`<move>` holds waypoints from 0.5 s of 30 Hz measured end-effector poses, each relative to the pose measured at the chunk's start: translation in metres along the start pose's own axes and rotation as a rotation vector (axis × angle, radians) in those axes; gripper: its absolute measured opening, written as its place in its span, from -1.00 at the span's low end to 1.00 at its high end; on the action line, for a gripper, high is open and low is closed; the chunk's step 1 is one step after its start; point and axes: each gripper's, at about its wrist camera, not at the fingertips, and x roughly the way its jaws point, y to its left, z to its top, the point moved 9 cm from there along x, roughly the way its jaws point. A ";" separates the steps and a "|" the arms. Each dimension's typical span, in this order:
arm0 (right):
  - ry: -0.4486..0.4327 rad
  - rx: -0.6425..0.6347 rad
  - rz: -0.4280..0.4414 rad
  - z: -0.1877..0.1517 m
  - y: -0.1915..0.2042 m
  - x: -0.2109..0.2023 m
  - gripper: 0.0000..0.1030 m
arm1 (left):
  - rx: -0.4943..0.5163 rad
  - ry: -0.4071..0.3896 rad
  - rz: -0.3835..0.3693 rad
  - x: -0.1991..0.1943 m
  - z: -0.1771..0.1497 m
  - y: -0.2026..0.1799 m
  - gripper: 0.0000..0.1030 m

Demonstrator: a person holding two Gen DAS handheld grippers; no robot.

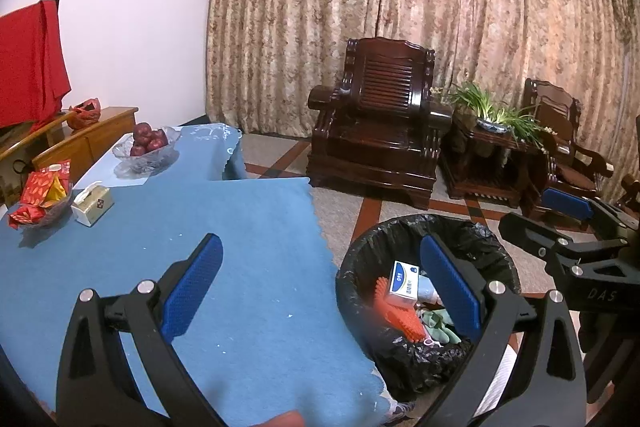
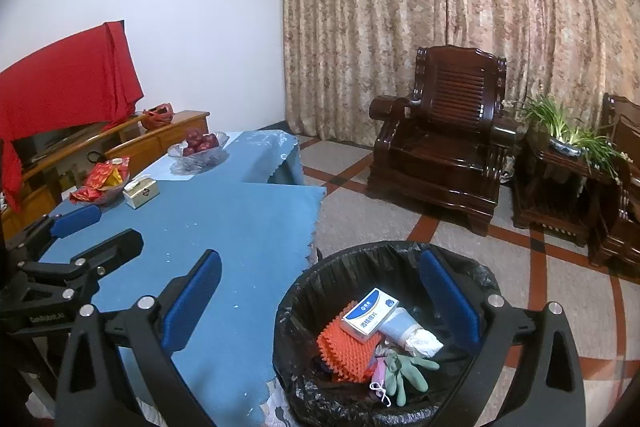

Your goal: Collect trash

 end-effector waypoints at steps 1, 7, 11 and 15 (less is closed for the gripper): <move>0.000 0.000 0.001 0.000 0.000 0.000 0.89 | 0.000 0.001 0.001 0.000 0.000 0.000 0.87; -0.001 -0.001 0.002 0.000 0.001 0.000 0.89 | 0.000 0.002 0.000 0.000 0.000 0.002 0.87; -0.001 0.000 0.001 0.000 0.001 0.000 0.89 | 0.000 0.000 0.001 0.000 0.000 0.002 0.87; 0.000 0.000 0.001 0.000 0.002 0.000 0.89 | -0.001 0.002 0.000 0.000 0.000 0.002 0.87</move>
